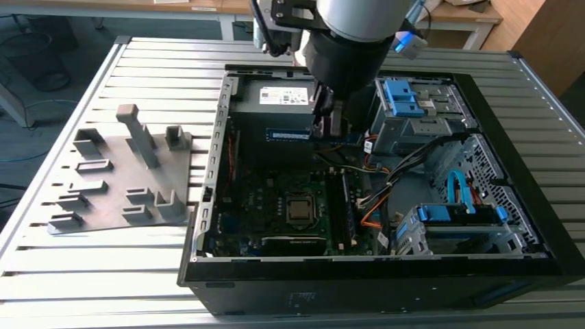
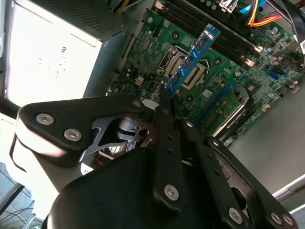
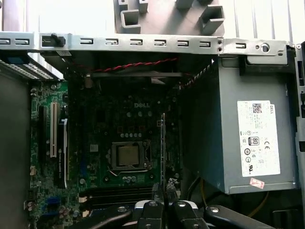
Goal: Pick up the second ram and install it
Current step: 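Pick up the second ram and move it above second insertion slot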
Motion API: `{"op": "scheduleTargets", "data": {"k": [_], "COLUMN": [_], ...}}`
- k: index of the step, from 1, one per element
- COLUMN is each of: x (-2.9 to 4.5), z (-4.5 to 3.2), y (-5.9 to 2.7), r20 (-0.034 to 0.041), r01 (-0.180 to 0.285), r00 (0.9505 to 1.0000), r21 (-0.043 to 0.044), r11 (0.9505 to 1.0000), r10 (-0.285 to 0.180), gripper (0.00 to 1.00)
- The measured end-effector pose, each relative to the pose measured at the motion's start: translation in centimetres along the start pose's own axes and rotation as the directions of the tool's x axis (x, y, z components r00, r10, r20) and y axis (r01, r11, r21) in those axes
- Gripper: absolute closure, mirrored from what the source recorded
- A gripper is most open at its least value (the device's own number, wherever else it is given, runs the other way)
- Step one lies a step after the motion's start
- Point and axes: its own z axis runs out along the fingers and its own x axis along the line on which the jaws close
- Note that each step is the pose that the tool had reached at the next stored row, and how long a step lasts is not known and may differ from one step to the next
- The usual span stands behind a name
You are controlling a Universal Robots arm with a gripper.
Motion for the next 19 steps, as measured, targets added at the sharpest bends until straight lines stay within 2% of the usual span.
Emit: {"op": "scheduleTargets", "data": {"k": [19], "x": [0.57], "z": [3.39], "y": [-0.31], "r20": [0.0000], "r01": [0.000], "r00": [1.0000], "r21": [0.0000], "r11": [1.0000], "r10": [0.000], "gripper": [0.86]}}
